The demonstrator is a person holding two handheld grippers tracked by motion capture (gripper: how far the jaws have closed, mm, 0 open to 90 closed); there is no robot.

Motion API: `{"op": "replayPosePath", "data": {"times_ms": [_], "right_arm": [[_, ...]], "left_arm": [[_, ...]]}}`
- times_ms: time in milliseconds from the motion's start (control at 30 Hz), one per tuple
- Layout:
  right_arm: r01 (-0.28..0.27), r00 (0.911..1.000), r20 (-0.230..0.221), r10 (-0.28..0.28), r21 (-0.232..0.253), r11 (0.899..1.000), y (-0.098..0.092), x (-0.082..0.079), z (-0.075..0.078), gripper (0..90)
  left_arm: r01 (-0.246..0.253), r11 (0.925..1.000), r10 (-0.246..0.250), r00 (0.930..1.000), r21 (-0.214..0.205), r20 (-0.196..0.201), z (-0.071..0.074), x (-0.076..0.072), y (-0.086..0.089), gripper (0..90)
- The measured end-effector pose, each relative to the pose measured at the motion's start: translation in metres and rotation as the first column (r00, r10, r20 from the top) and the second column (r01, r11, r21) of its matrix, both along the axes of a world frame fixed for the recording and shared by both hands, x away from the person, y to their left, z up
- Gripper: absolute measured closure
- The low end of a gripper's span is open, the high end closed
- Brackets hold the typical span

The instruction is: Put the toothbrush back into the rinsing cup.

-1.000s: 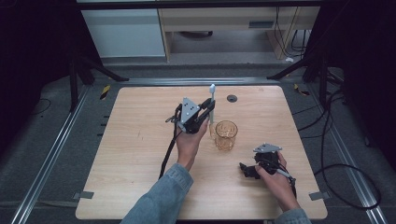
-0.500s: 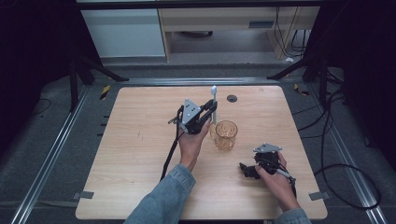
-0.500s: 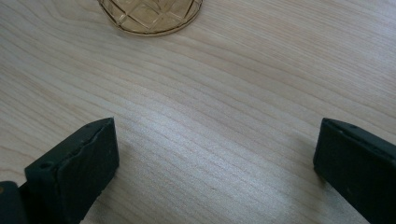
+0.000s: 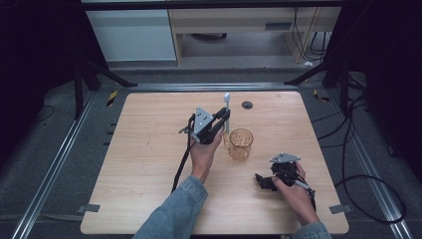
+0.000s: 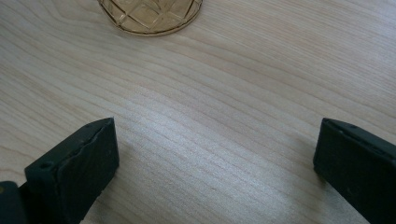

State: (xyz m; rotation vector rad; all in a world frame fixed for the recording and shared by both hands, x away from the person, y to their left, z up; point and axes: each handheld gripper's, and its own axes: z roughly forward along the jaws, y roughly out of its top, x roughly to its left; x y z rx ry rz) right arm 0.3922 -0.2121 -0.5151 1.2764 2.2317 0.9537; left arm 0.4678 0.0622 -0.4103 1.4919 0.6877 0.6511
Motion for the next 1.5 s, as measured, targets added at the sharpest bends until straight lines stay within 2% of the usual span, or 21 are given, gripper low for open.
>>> {"op": "replayPosePath", "data": {"times_ms": [500,833,1500], "right_arm": [[0.001,1.0000,-0.001,-0.001,0.001,1.000,0.000,0.000,0.000,0.4],[0.001,1.0000,-0.001,-0.001,0.002,1.000,0.000,0.000,0.000,0.4],[0.000,1.0000,0.000,0.000,0.001,1.000,0.000,0.000,0.000,0.4]], "left_arm": [[0.005,0.9996,-0.004,0.9993,0.027,-0.036,-0.021,0.001,-0.002,78.8],[0.004,0.9994,-0.002,0.9986,0.033,-0.053,-0.028,0.001,-0.002,78.8],[0.003,0.9969,0.003,0.9965,0.078,-0.084,-0.038,0.000,0.000,78.6]]}}
